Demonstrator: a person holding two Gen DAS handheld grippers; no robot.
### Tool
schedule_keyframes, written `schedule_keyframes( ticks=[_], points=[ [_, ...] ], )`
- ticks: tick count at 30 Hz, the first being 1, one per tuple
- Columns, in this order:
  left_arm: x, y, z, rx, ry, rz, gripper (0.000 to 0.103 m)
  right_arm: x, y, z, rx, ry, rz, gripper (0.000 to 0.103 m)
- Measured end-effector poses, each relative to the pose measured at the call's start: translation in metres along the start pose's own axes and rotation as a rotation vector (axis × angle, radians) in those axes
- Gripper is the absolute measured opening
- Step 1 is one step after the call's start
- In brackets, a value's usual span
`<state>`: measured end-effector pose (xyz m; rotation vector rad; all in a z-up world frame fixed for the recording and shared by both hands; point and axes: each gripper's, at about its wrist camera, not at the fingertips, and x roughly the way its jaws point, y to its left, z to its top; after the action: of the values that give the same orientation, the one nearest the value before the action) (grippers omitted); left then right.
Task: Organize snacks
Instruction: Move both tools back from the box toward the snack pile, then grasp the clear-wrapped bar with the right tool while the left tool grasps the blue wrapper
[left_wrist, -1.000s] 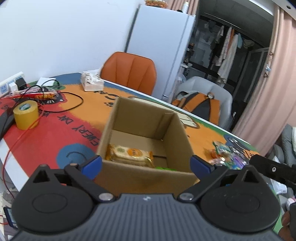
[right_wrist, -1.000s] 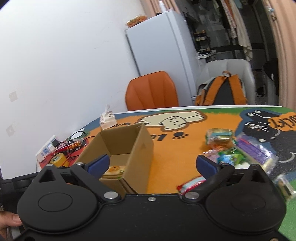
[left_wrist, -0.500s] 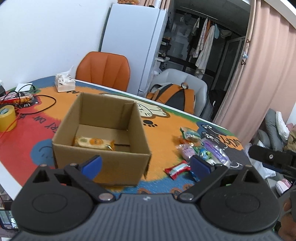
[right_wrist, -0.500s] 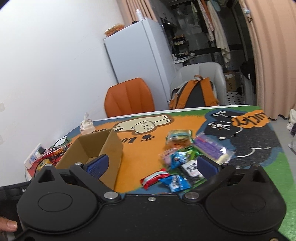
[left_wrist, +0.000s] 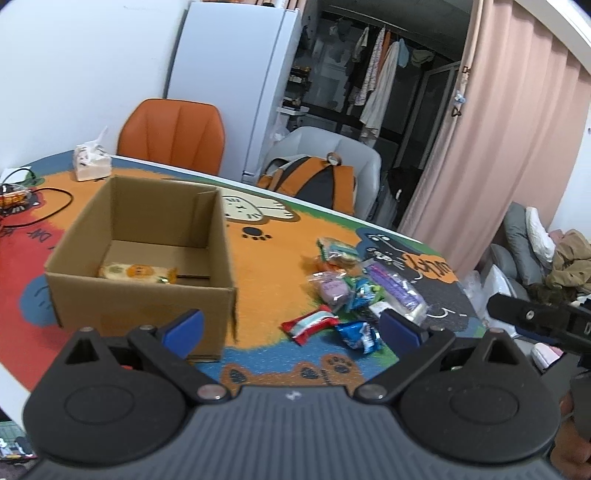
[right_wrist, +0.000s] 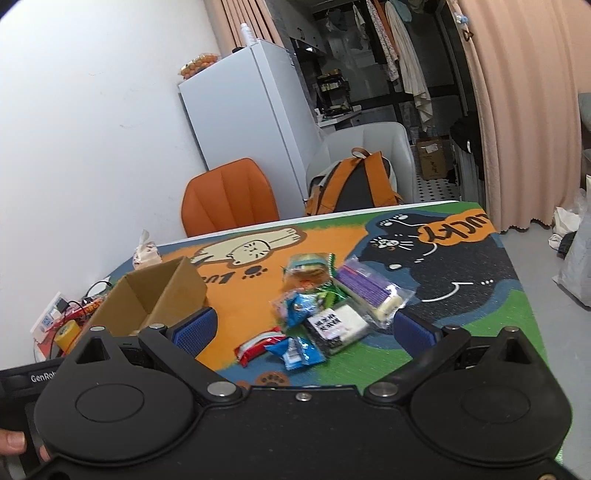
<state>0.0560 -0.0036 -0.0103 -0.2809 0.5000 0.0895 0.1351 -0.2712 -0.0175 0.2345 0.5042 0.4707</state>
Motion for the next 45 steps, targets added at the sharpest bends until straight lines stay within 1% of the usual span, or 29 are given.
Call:
schedule_keyframes(
  ticks=[5, 7, 9, 12, 15, 19, 24, 25, 29, 32, 34, 35, 38, 39, 41, 45],
  points=[
    [0.011, -0.007, -0.002, -0.004, -0.007, -0.015, 0.100, 0.002, -0.012, -0.003, -0.006, 0.002, -0.018, 0.102],
    [0.016, -0.011, -0.004, 0.003, -0.007, -0.018, 0.099, 0.004, -0.017, -0.004, -0.007, 0.008, -0.022, 0.100],
    [0.019, -0.012, -0.005, 0.003, -0.009, -0.027, 0.099, 0.007, -0.021, -0.004, -0.006, 0.015, -0.024, 0.095],
    [0.026, -0.016, -0.006, 0.012, 0.000, -0.036, 0.098, 0.013, -0.028, -0.005, -0.002, 0.028, -0.031, 0.090],
    [0.031, -0.018, -0.008, 0.015, 0.010, -0.053, 0.096, 0.019, -0.035, -0.006, 0.010, 0.042, -0.039, 0.088],
    [0.041, -0.021, -0.010, 0.017, 0.015, -0.057, 0.093, 0.029, -0.045, -0.010, 0.019, 0.056, -0.056, 0.087],
    [0.056, -0.024, -0.012, 0.028, 0.015, -0.072, 0.090, 0.044, -0.055, -0.013, -0.009, 0.072, -0.071, 0.079],
    [0.060, -0.024, -0.013, 0.029, 0.018, -0.074, 0.089, 0.048, -0.057, -0.014, -0.010, 0.079, -0.074, 0.079],
    [0.075, -0.024, -0.017, 0.033, 0.043, -0.064, 0.085, 0.067, -0.067, -0.019, -0.011, 0.103, -0.087, 0.078],
    [0.085, -0.024, -0.019, 0.046, 0.063, -0.050, 0.085, 0.079, -0.074, -0.021, -0.010, 0.122, -0.090, 0.077],
    [0.092, -0.023, -0.020, 0.039, 0.078, -0.049, 0.084, 0.087, -0.078, -0.023, -0.002, 0.136, -0.098, 0.072],
    [0.095, -0.023, -0.021, 0.037, 0.084, -0.047, 0.083, 0.091, -0.079, -0.024, -0.001, 0.148, -0.100, 0.066],
    [0.102, -0.024, -0.022, 0.041, 0.093, -0.045, 0.083, 0.103, -0.084, -0.030, 0.012, 0.195, -0.098, 0.038],
    [0.103, -0.024, -0.022, 0.042, 0.095, -0.046, 0.083, 0.104, -0.084, -0.031, 0.010, 0.187, -0.100, 0.034],
    [0.108, -0.024, -0.022, 0.044, 0.097, -0.044, 0.082, 0.104, -0.085, -0.032, 0.004, 0.185, -0.104, 0.020],
    [0.113, -0.025, -0.021, 0.041, 0.094, -0.057, 0.082, 0.100, -0.087, -0.032, 0.039, 0.187, -0.076, 0.019]
  ],
)
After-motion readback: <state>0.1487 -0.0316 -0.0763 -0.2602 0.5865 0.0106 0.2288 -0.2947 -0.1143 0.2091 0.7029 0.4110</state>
